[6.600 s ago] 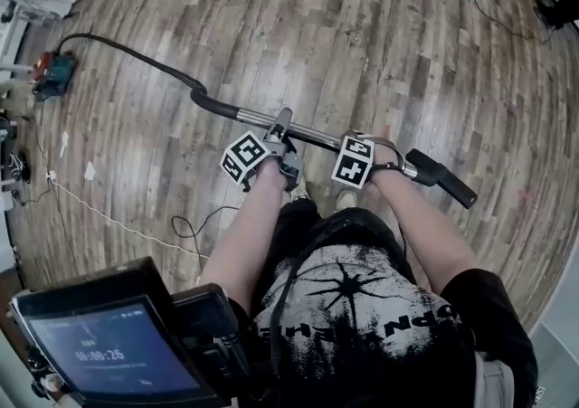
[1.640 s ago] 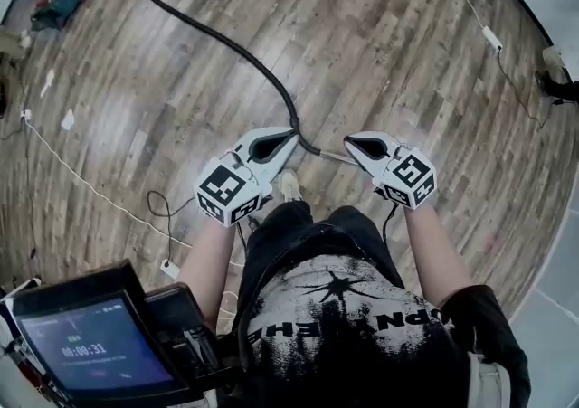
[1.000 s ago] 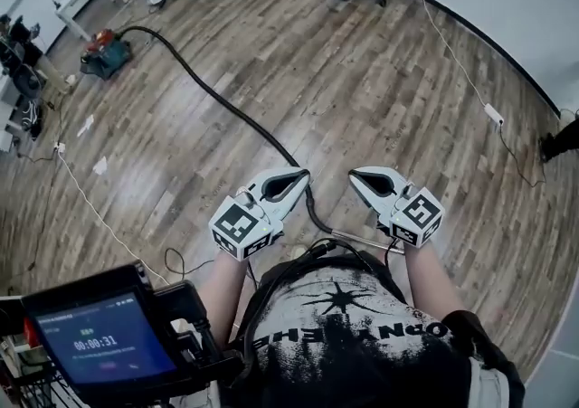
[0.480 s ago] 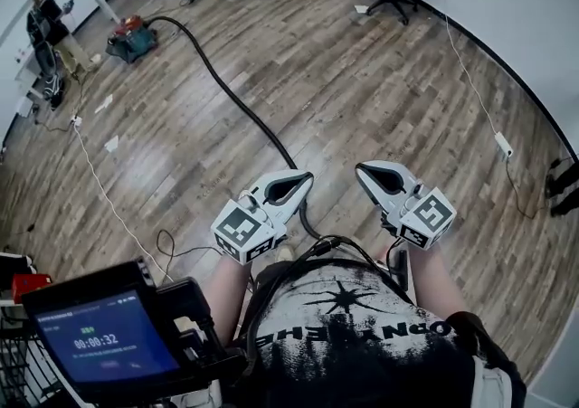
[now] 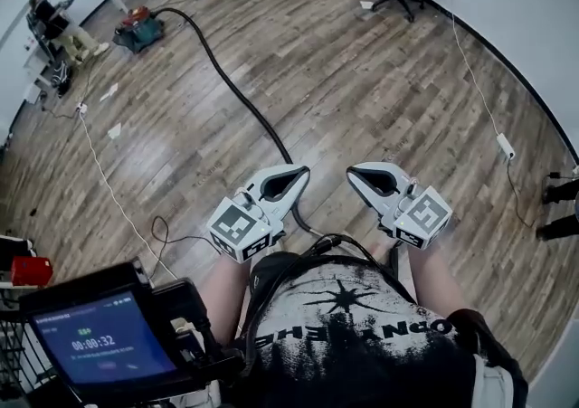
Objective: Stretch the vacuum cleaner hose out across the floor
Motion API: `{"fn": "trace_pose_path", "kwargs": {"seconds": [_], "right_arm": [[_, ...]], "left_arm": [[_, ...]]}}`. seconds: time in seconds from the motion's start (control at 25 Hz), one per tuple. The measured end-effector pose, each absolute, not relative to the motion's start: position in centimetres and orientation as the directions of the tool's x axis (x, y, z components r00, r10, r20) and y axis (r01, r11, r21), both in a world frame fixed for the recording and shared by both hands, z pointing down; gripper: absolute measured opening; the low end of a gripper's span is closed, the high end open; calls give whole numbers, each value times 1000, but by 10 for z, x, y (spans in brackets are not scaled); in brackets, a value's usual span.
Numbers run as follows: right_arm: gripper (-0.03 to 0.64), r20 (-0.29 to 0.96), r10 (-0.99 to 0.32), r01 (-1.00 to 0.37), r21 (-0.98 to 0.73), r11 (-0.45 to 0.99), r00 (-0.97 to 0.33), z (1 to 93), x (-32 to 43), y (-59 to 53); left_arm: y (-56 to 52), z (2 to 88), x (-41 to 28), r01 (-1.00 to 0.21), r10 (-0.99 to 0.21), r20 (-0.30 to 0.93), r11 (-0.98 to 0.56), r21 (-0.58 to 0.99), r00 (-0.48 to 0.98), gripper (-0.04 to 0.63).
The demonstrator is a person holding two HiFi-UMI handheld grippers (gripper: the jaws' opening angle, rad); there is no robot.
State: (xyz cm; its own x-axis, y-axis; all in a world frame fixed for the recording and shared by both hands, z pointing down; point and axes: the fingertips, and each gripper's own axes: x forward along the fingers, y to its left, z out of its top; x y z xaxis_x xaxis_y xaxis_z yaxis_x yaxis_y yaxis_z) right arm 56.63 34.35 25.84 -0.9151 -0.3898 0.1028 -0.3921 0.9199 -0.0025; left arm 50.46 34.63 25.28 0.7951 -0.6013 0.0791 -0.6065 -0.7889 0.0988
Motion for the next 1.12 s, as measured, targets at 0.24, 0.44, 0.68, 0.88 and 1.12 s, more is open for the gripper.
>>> {"fn": "trace_pose_path", "kwargs": {"seconds": [0.24, 0.44, 0.68, 0.88, 1.12], "right_arm": [[6, 116, -387, -387, 18, 922, -915, 255, 580, 337], [6, 109, -395, -395, 19, 918, -912, 257, 578, 337], [6, 114, -413, -412, 37, 911, -904, 260, 577, 338], [6, 103, -429, -427, 40, 903, -897, 260, 577, 336], [6, 112, -437, -435, 44, 899, -892, 262, 575, 338]], "left_arm": [[337, 248, 518, -613, -608, 77, -783, 102, 790, 2], [336, 248, 519, -603, -597, 85, -793, 92, 798, 0], [337, 249, 521, -588, -581, 96, -805, 80, 808, 2], [339, 249, 524, -577, -569, 108, -814, 72, 816, 2], [341, 252, 521, -575, -566, 111, -815, 72, 817, 1]]}}
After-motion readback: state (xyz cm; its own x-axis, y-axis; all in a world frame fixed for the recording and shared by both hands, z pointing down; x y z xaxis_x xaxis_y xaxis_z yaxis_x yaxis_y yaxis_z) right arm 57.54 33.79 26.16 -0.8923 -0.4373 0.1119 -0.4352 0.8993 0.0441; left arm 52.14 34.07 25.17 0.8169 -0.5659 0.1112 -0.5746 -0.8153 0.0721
